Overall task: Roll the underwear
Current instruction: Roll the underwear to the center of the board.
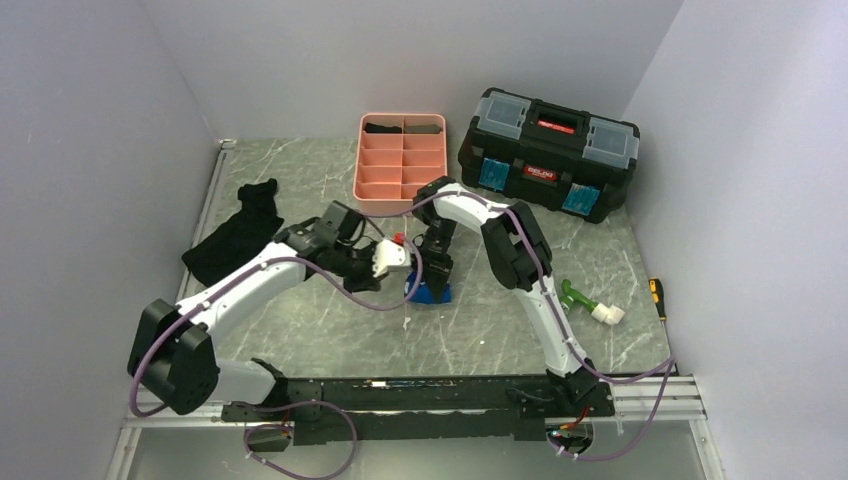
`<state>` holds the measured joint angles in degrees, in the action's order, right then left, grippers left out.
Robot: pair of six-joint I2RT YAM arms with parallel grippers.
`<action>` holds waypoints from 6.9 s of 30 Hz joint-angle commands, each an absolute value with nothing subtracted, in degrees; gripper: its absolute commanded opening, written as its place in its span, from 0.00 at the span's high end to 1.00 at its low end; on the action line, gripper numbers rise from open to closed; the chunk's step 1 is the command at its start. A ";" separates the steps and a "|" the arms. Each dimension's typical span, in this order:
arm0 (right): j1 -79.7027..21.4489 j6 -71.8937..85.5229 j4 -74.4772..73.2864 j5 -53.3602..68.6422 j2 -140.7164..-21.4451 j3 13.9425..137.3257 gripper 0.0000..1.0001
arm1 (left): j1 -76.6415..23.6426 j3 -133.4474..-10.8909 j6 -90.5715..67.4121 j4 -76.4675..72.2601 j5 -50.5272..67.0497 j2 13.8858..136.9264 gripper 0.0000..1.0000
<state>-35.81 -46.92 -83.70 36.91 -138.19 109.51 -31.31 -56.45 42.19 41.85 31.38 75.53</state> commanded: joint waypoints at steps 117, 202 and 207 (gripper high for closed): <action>-30.17 -47.26 -77.61 32.82 -140.68 101.44 1.00 | -59.41 -64.23 40.69 17.19 11.93 106.01 0.37; -14.90 -35.17 -41.06 35.67 -81.77 62.49 0.44 | -33.45 -87.58 23.52 45.30 51.16 136.13 1.00; -22.69 -35.46 -38.24 27.38 -78.37 58.73 0.43 | -33.01 -89.78 22.94 46.95 51.38 138.41 1.00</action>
